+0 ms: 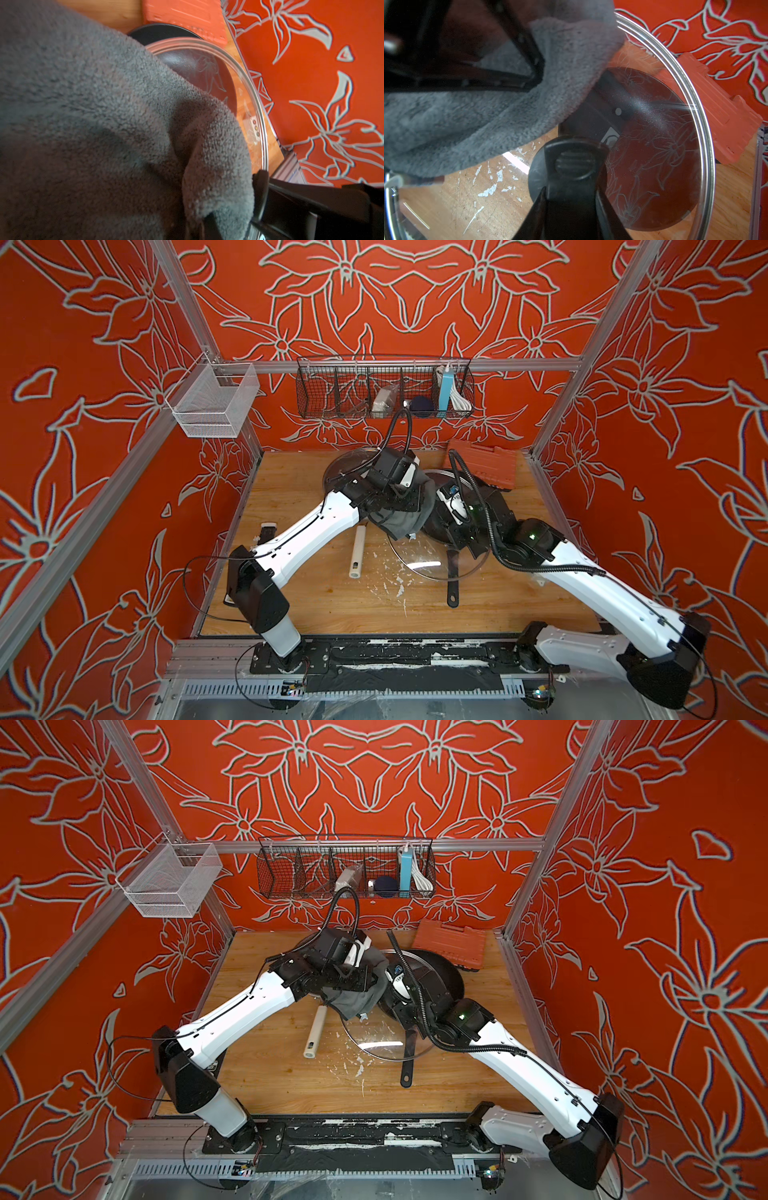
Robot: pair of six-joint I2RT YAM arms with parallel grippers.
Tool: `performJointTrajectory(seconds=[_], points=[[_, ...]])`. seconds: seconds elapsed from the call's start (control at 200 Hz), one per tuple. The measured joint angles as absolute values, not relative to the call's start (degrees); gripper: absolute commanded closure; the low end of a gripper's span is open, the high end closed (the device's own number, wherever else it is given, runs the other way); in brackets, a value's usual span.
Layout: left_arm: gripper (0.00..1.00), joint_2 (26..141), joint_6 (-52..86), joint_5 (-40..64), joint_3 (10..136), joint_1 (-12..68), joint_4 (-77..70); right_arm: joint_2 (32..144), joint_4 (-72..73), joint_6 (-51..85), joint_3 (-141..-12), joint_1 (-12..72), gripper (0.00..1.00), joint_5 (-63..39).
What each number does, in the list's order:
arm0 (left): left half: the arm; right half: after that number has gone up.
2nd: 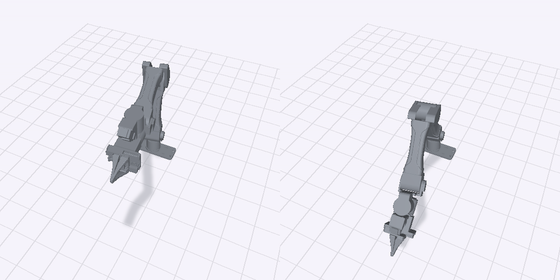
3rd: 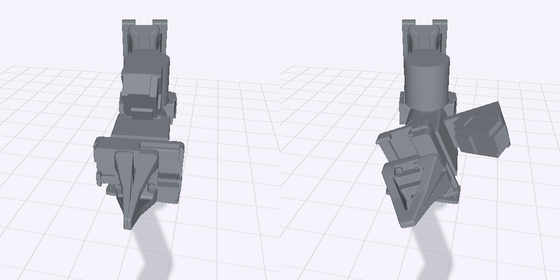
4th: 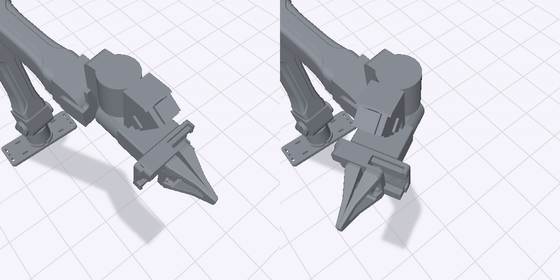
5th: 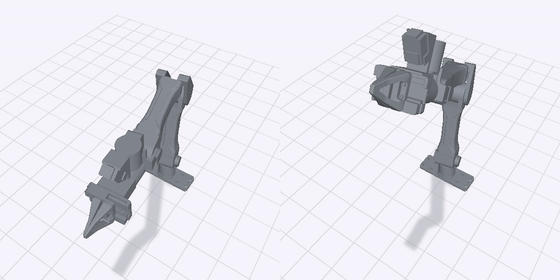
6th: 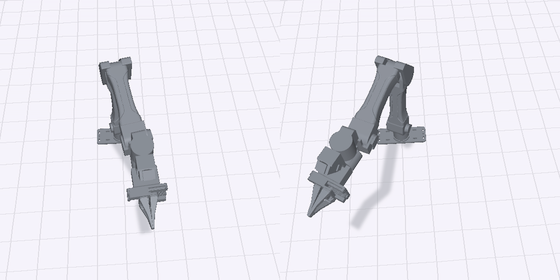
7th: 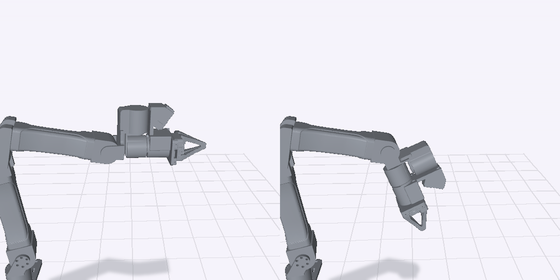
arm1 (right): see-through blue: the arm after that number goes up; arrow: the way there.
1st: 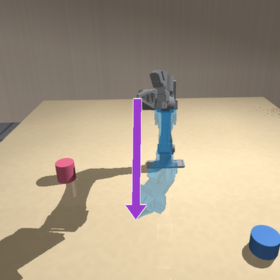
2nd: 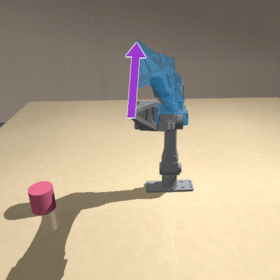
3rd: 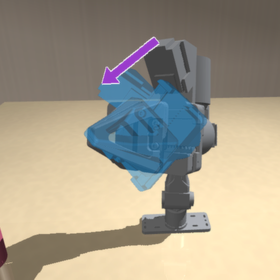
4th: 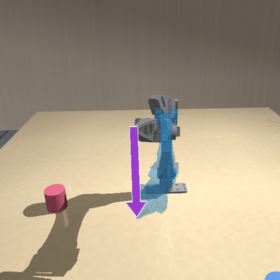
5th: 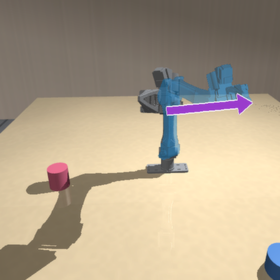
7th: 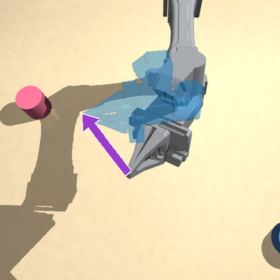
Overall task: Wipe the pot lid with a cloth
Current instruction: Wipe the pot lid.
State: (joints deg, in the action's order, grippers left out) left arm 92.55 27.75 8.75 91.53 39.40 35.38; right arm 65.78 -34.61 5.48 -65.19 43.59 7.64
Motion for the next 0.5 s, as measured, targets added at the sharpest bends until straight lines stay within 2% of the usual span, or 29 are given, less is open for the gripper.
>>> performJointTrajectory(seconds=[0.225,0.5], points=[[1.0,87.5,33.3,2.0,84.2,42.9,31.4,68.7,-29.1,8.6,-65.2,43.5,1.0,12.0],[1.0,87.1,38.7,-1.3,81.3,45.0,28.7,71.1,-24.8,10.8,-65.8,43.4,1.0,15.2]])
